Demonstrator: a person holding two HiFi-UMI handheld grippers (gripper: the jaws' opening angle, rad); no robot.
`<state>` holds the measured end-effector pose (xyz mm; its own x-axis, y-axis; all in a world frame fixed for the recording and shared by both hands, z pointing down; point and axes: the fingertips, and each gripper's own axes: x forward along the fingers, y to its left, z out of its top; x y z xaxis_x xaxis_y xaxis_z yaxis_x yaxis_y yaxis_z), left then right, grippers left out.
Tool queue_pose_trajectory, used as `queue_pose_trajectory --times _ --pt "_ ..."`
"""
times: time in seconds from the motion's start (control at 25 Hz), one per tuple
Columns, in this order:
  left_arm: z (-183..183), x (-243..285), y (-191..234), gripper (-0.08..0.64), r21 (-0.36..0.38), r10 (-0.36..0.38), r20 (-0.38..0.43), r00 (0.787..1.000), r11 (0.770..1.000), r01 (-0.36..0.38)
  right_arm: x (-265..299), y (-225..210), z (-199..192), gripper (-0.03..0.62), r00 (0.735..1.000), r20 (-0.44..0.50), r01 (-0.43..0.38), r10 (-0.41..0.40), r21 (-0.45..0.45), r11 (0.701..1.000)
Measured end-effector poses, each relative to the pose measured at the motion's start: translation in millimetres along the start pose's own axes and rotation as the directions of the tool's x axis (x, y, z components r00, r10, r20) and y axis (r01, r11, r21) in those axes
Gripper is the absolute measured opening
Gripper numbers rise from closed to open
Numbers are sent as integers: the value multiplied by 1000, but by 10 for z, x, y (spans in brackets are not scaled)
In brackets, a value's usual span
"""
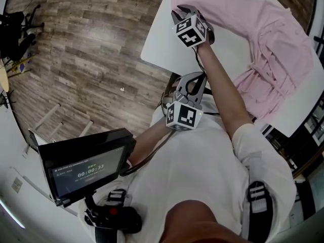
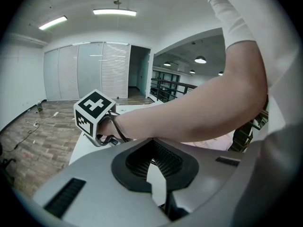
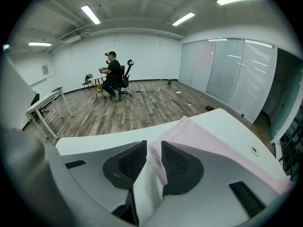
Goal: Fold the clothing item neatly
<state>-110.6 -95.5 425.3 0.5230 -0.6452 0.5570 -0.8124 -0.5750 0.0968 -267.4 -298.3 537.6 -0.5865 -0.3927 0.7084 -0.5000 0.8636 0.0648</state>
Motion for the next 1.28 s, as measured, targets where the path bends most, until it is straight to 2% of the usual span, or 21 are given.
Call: queue_pose_trajectory --times 0.24,0.28,0.32,0.48,0.68,0.8,0.96,1.28 --pt "-9 9 2 3 -6 0 0 1000 1000 0 101 -14 -180 78 997 -75 -7 5 -18 1000" --pt "-10 14 3 3 -8 -1 0 1000 1000 1 99 -29 -197 76 998 -69 -2 2 -3 1000" --pt "-11 17 4 3 -10 -1 0 1000 1000 1 93 -48 -199 35 998 -61 3 -3 9 1000" --pt "4 27 16 3 2 -11 1 1000 1000 11 9 -118 -65 32 1000 -5 12 -12 39 999" --pt "98 105 12 3 23 -41 12 999 999 40 -282 -353 124 31 994 87 47 -58 125 991" --pt "170 151 -54 3 53 -76 19 997 996 75 -505 -536 131 31 989 117 71 -93 185 980" --pt "312 258 -246 3 102 -147 25 989 984 143 -803 -857 -87 32 981 107 130 -163 261 956" --pt "461 358 -530 3 166 -233 21 972 960 226 -1192 -1130 -491 31 968 70 204 -241 339 918"
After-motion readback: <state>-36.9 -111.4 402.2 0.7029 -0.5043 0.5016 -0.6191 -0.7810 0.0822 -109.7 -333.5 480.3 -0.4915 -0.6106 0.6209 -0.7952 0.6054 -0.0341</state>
